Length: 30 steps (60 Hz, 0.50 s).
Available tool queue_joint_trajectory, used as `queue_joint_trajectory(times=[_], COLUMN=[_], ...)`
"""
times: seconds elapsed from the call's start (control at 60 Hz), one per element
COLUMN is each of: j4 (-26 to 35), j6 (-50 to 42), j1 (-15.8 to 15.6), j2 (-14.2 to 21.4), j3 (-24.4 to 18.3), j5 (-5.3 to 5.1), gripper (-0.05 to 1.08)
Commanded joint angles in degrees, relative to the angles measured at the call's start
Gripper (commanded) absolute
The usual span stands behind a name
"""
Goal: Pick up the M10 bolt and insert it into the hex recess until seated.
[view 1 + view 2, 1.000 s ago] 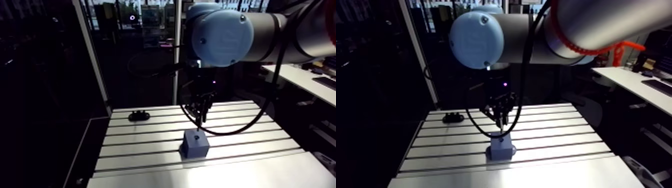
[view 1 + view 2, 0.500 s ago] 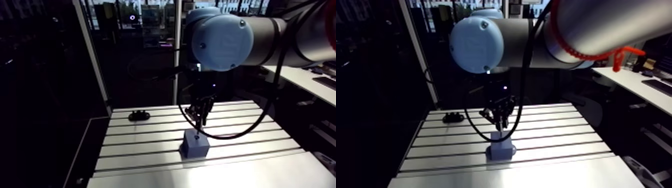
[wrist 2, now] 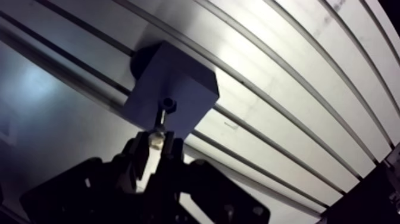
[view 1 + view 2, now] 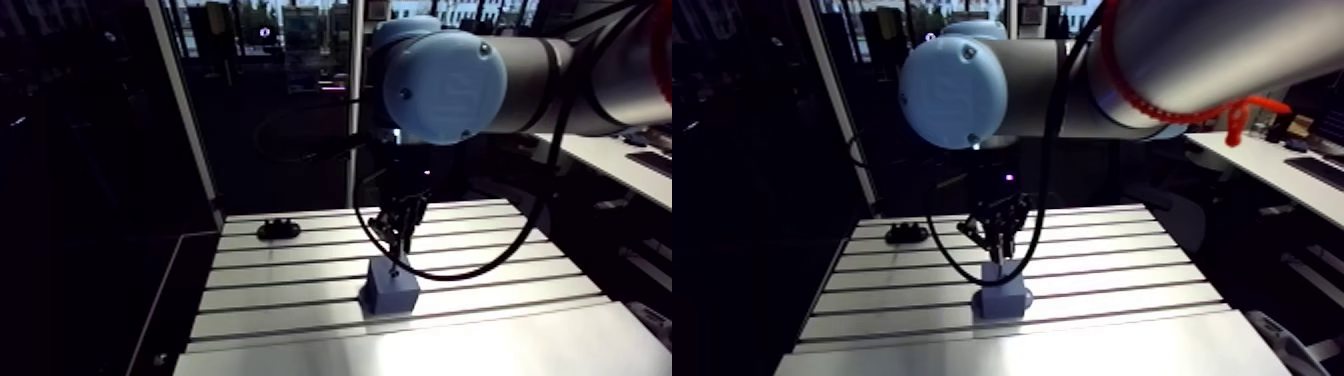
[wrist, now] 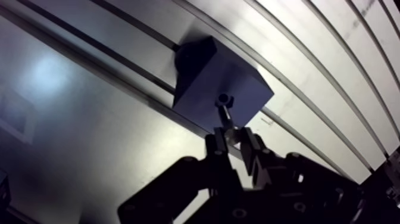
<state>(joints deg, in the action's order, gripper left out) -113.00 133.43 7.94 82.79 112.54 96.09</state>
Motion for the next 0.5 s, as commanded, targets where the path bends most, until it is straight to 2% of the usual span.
queue_joint_trajectory(times=[0.017,0.5], j4=[-0.6,-0.7], j6=[0.0,0.3], j1=[0.1,0.1], j2=[-0.3,-0.5], j3=[0.0,0.0], j5=[-0.16,-0.16], gripper=[1.01,1.01])
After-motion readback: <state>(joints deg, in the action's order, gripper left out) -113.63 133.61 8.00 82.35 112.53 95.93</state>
